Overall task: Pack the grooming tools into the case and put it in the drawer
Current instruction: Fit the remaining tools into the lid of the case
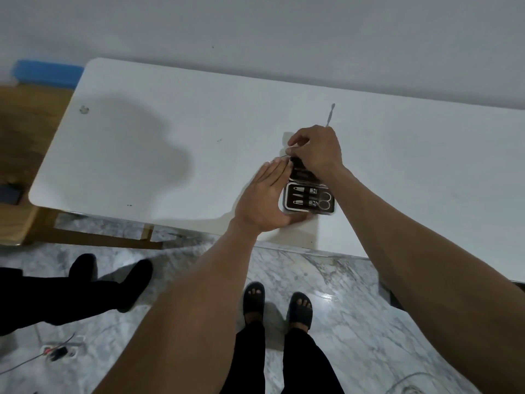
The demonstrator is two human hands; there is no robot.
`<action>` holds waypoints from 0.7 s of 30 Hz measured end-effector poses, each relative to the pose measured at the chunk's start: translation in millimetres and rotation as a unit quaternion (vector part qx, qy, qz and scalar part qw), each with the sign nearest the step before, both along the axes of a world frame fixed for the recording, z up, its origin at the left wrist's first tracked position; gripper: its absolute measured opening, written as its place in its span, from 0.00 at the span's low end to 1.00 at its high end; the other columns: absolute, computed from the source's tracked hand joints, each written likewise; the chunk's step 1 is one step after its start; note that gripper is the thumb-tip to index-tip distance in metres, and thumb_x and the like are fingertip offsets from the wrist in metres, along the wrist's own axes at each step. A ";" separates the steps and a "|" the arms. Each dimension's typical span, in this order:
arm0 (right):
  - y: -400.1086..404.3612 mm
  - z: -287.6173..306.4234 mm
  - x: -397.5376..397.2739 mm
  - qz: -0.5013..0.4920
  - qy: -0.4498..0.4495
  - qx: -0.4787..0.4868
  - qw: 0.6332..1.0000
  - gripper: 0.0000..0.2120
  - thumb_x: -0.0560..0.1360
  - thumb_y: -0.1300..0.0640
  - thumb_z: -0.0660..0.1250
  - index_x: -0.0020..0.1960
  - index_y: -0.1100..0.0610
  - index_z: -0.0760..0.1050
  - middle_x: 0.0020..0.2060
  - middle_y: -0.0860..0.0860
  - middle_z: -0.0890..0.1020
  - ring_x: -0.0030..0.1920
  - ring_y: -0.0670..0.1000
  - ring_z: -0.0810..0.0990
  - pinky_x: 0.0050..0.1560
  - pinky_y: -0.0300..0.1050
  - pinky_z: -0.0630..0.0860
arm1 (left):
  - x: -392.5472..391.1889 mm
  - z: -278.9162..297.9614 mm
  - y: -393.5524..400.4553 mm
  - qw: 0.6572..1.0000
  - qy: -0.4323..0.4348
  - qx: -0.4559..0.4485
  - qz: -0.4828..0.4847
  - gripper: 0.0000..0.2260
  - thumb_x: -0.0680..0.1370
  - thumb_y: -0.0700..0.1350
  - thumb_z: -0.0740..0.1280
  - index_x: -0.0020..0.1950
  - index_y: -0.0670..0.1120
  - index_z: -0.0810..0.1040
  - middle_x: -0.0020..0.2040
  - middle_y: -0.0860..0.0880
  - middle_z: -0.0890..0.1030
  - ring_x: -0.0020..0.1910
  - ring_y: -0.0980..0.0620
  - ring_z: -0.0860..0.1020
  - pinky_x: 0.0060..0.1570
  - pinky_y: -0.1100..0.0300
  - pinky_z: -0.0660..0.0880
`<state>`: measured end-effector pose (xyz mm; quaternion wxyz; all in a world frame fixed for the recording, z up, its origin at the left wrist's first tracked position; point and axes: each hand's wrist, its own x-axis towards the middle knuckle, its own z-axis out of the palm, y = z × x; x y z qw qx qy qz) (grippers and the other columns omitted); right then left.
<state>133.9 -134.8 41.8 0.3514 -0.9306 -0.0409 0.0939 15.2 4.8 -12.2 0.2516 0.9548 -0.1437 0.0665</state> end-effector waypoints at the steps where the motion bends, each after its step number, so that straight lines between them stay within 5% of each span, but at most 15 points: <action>1: 0.6 -1.3 1.9 0.003 0.008 -0.006 1.000 0.05 0.66 0.52 0.77 0.41 0.47 0.83 0.40 0.45 0.82 0.45 0.47 0.80 0.46 0.44 0.77 | 0.4 -0.4 0.1 1.000 -0.002 0.003 0.001 0.53 0.69 0.75 0.68 0.79 0.36 0.66 0.79 0.39 0.68 0.80 0.44 0.65 0.81 0.47 0.59; 11: -4.2 -4.6 12.7 -0.023 0.007 -0.048 0.999 0.01 0.71 0.53 0.73 0.42 0.48 0.83 0.43 0.47 0.84 0.56 0.52 0.76 0.49 0.48 0.77 | 0.3 1.8 -1.9 1.000 -0.005 -0.002 0.006 0.52 0.70 0.76 0.65 0.78 0.36 0.67 0.79 0.40 0.68 0.80 0.44 0.65 0.81 0.46 0.59; 21: -13.0 -8.6 8.0 0.048 -0.039 -0.072 0.996 0.04 0.73 0.53 0.71 0.45 0.51 0.84 0.41 0.50 0.84 0.54 0.55 0.77 0.51 0.52 0.78 | 0.6 2.8 -1.5 1.000 0.005 -0.003 0.004 0.52 0.70 0.75 0.66 0.79 0.37 0.67 0.79 0.41 0.68 0.81 0.45 0.64 0.81 0.46 0.59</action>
